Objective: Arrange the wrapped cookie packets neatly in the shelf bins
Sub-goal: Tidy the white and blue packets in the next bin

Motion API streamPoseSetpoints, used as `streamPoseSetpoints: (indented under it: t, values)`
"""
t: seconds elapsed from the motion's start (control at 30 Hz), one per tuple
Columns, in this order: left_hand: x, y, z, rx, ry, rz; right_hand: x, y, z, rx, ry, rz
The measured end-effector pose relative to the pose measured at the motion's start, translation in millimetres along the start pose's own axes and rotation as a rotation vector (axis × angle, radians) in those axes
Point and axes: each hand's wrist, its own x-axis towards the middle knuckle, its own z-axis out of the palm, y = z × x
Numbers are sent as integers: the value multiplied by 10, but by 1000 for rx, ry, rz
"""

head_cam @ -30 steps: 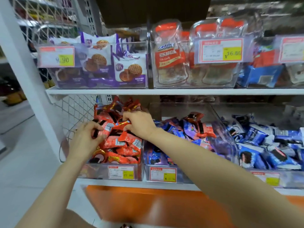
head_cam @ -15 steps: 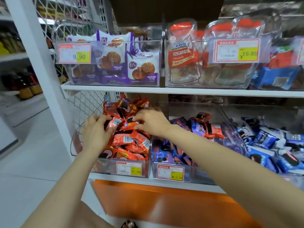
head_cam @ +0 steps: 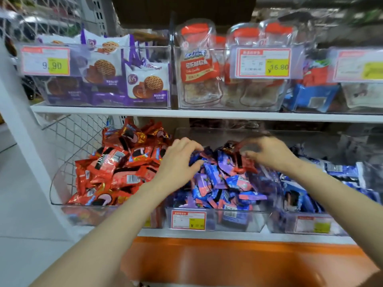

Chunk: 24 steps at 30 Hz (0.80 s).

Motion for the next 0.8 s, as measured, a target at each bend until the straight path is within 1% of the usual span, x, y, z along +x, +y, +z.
streamPoseSetpoints:
  t: [0.07, 0.17, 0.23, 0.3, 0.37, 0.43, 0.57, 0.63, 0.7, 0.8]
  values:
    - [280, 140, 233, 14, -122, -20, -3, 148, 68, -1, -56, 8]
    - [660, 223, 564, 32, -290, -166, 2, 270, 170, -22, -132, -2]
    - [842, 214, 763, 13, -358, -255, 29, 317, 200, -12, -164, 5]
    - [984, 181, 940, -41, -393, -317, 79, 342, 209, -18, -203, 6]
    - [1109, 149, 1086, -103, -390, -364, 132, 341, 220, -34, -245, 4]
    - [1212, 111, 1202, -113, -361, -384, 187, 314, 238, -80, -281, 3]
    - [1283, 107, 1285, -111, -309, -372, 250, 253, 262, -197, -291, 9]
    - [1263, 140, 1256, -135, -291, -364, 231, 232, 249, -208, -257, -3]
    - [1222, 174, 1179, -199, -244, -365, 192, 208, 221, -196, -177, -30]
    - [1103, 224, 953, -278, -143, -349, 128, 166, 167, -92, -72, -45]
